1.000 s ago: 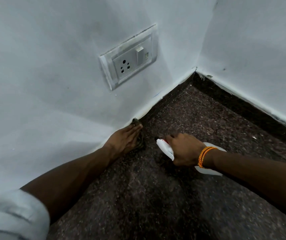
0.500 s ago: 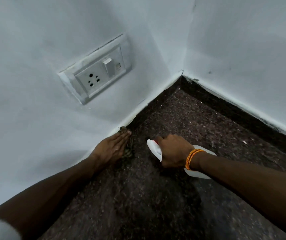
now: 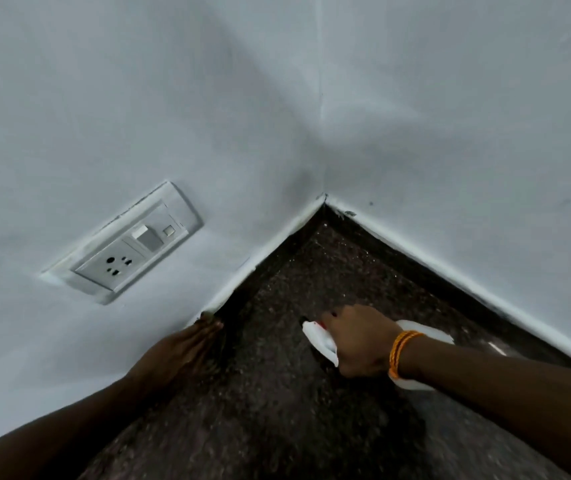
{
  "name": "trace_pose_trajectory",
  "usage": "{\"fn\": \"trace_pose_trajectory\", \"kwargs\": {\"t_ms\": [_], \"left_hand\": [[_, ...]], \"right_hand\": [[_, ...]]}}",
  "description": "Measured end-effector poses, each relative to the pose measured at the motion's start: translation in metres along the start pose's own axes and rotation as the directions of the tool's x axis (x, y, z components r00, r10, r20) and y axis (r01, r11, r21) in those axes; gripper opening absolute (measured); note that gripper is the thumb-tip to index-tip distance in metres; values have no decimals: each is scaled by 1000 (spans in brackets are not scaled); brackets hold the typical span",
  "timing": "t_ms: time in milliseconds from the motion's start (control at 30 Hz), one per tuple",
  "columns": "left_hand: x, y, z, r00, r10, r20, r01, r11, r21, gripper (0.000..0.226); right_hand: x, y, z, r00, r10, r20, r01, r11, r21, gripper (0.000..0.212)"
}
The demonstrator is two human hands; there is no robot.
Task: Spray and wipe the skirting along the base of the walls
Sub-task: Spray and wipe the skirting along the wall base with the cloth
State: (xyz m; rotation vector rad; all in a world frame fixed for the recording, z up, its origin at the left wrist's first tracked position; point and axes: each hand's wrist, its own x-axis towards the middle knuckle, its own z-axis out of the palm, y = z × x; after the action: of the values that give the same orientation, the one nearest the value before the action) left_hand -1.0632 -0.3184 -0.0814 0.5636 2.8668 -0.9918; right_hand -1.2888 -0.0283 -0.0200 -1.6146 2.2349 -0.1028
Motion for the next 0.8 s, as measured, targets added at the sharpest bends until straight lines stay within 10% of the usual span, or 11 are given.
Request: {"fn": "trace_pose_trajectory", "kwargs": {"t_ms": [333,800], "left_hand": [[108,-11,16,996,12,84,-8,999,-54,52],[25,-10,3,969,169,180,-181,982,48,49]], "right_hand": [[28,3,21,998,39,-42,-39,999,14,50],[-10,-13,46,935,304,-183,-247,928,280,47]]}}
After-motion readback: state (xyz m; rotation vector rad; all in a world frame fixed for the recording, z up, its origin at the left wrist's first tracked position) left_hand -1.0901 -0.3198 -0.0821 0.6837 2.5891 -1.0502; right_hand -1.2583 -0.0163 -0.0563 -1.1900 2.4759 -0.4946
